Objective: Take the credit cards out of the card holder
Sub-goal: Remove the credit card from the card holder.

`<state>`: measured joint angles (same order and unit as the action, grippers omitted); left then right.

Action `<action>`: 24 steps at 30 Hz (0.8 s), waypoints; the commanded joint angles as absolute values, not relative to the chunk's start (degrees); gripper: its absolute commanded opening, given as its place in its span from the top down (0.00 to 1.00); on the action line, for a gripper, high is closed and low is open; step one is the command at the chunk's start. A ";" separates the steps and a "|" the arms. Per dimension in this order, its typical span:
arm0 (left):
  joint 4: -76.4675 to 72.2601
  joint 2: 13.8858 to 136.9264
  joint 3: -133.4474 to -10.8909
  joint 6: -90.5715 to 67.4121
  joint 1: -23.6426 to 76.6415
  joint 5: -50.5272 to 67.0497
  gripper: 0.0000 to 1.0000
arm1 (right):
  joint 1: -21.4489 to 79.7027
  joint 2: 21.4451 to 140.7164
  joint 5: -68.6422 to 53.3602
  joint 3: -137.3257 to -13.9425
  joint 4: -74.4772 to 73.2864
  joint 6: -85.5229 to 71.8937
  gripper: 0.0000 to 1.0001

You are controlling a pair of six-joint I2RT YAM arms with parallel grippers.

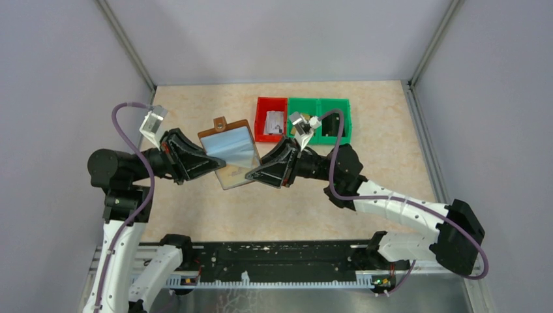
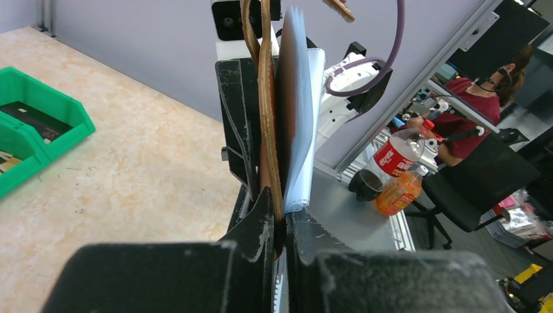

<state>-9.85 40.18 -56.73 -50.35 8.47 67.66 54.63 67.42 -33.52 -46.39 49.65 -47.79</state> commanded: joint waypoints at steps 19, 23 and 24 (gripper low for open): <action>-10.89 39.70 -57.11 -52.12 8.35 75.34 0.88 | 54.58 69.31 -33.33 -57.86 46.14 -43.79 0.74; -11.07 40.08 -57.24 -53.91 8.35 76.86 0.38 | 54.58 70.21 -33.36 -58.07 47.82 -45.30 0.97; -11.01 40.09 -57.10 -53.96 8.35 77.26 0.31 | 54.58 70.27 -33.15 -57.91 48.38 -45.75 1.00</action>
